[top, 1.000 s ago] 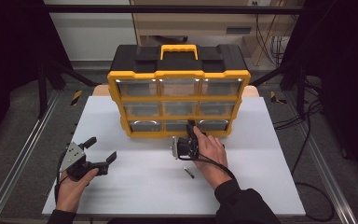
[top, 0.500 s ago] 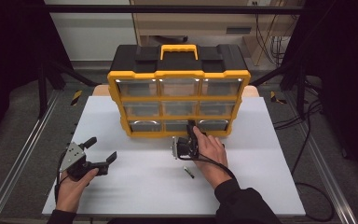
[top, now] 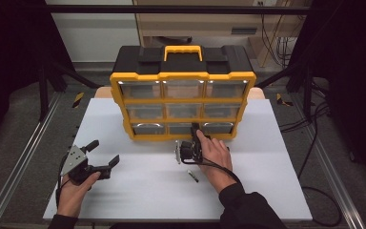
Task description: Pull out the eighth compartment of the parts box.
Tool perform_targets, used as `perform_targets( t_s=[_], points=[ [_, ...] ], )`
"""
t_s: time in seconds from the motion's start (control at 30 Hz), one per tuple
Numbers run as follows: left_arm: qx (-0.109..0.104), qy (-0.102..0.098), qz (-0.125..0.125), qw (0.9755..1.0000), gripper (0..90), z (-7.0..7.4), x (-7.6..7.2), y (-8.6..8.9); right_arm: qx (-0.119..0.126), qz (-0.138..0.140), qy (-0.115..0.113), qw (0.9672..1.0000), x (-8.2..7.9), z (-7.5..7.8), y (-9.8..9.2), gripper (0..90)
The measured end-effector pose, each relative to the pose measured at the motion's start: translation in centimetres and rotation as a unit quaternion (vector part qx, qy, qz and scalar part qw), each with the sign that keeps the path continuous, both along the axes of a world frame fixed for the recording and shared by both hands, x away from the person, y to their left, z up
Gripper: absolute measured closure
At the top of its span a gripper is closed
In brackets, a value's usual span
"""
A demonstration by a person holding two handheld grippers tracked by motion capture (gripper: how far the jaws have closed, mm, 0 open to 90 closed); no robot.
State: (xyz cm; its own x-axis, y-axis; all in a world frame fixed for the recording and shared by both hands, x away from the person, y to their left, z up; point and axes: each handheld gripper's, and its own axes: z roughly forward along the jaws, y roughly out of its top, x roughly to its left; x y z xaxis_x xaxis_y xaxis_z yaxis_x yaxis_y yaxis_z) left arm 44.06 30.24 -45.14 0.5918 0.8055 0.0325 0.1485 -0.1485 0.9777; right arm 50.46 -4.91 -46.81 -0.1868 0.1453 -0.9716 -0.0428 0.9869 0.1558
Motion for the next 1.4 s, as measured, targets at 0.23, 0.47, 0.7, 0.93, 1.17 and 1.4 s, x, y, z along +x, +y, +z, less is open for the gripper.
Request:
perform_targets(
  t_s=[0.23, 0.47, 0.7, 0.93, 1.17, 1.4],
  points=[
    [0.000, -0.001, 0.001, 1.0000, 2.6, 0.03, -0.02, 0.03, -0.005, -0.003, -0.006, 1.0000, -0.05, -0.11, 0.02, 75.6],
    [-0.001, -0.002, 0.000, 1.0000, 2.6, 0.05, -0.03, 0.04, -0.013, -0.003, -0.012, 0.9998, -0.01, -0.17, 0.08, 77.0],
    [-0.001, -0.002, -0.001, 1.0000, 2.6, 0.07, -0.06, 0.02, -0.019, -0.005, -0.020, 0.9996, 0.03, -0.29, 0.14, 76.7],
    [-0.001, -0.001, -0.001, 1.0000, 2.6, 0.08, -0.08, 0.03, -0.022, -0.005, -0.024, 0.9995, 0.15, -0.33, 0.13, 75.9],
    [-0.001, -0.002, -0.001, 1.0000, 2.7, 0.09, -0.08, 0.05, -0.025, -0.006, -0.027, 0.9993, 0.23, -0.44, 0.13, 76.1],
    [-0.001, -0.001, -0.001, 1.0000, 2.7, 0.11, -0.10, 0.05, -0.035, -0.006, -0.032, 0.9988, 0.25, -0.59, 0.15, 77.1]
  ],
)
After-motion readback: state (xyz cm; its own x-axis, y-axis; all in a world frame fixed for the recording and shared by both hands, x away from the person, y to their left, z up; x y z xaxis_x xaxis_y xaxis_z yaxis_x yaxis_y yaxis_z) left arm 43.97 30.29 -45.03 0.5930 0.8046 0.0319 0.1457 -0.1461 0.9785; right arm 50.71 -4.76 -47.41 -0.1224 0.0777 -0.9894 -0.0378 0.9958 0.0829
